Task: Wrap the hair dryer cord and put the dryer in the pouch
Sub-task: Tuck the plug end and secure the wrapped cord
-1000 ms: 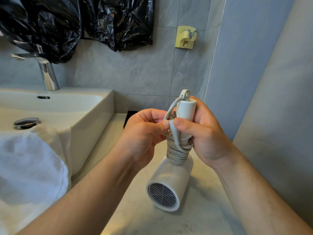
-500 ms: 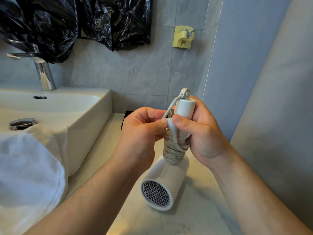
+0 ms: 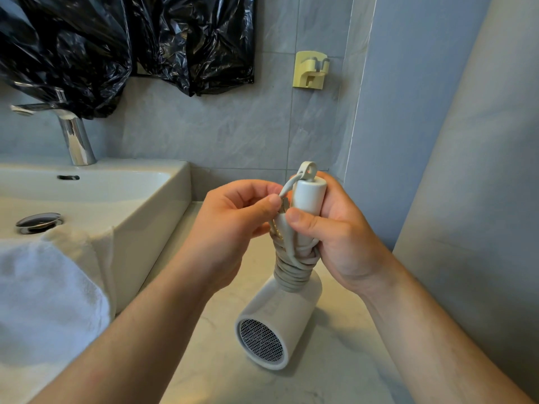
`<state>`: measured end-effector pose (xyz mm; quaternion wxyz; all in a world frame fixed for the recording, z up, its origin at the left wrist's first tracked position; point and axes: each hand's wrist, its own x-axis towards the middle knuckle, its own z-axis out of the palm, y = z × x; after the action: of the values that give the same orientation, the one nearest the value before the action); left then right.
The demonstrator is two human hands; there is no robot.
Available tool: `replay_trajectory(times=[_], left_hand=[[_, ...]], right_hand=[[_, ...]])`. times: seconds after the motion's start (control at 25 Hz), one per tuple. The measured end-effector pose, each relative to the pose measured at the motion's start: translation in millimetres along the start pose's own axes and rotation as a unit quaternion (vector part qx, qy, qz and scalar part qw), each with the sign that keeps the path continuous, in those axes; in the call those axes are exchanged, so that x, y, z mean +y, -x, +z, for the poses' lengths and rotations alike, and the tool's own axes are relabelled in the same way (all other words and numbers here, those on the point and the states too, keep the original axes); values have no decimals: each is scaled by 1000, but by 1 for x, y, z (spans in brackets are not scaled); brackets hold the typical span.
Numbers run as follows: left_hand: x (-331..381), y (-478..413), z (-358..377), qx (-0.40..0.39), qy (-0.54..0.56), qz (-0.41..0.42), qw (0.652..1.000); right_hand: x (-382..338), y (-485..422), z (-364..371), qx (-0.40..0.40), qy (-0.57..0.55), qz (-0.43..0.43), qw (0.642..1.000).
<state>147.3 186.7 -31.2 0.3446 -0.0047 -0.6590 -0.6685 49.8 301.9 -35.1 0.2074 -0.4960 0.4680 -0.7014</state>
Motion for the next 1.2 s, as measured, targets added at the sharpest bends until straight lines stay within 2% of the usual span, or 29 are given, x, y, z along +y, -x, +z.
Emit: replay_trajectory(times=[0.2, 0.36, 0.52, 0.56, 0.68, 0.76, 0.96, 1.2], left_hand=[[2, -4, -5, -40, -29, 8, 999], [-3, -6, -6, -34, -148, 61, 987], [-5, -5, -4, 1, -263, 136, 955], [-4, -5, -3, -1, -254, 140, 957], [2, -4, -11, -74, -97, 75, 990], [1, -4, -18, -118, -44, 44, 991], [-11, -6, -19, -66, -44, 24, 997], [-12, -5, -19, -75, -29, 4, 997]], right_hand=[[0, 1, 2, -10, 25, -8, 1000], [-1, 2, 2, -15, 63, -9, 998], [1, 2, 3, -15, 50, -18, 998], [2, 2, 3, -15, 35, -20, 999], [6, 0, 1, 2, 18, -13, 1000], [6, -1, -1, 14, 24, -12, 1000], [5, -1, -2, 29, 15, -4, 999], [5, 0, 0, 32, 18, -6, 999]])
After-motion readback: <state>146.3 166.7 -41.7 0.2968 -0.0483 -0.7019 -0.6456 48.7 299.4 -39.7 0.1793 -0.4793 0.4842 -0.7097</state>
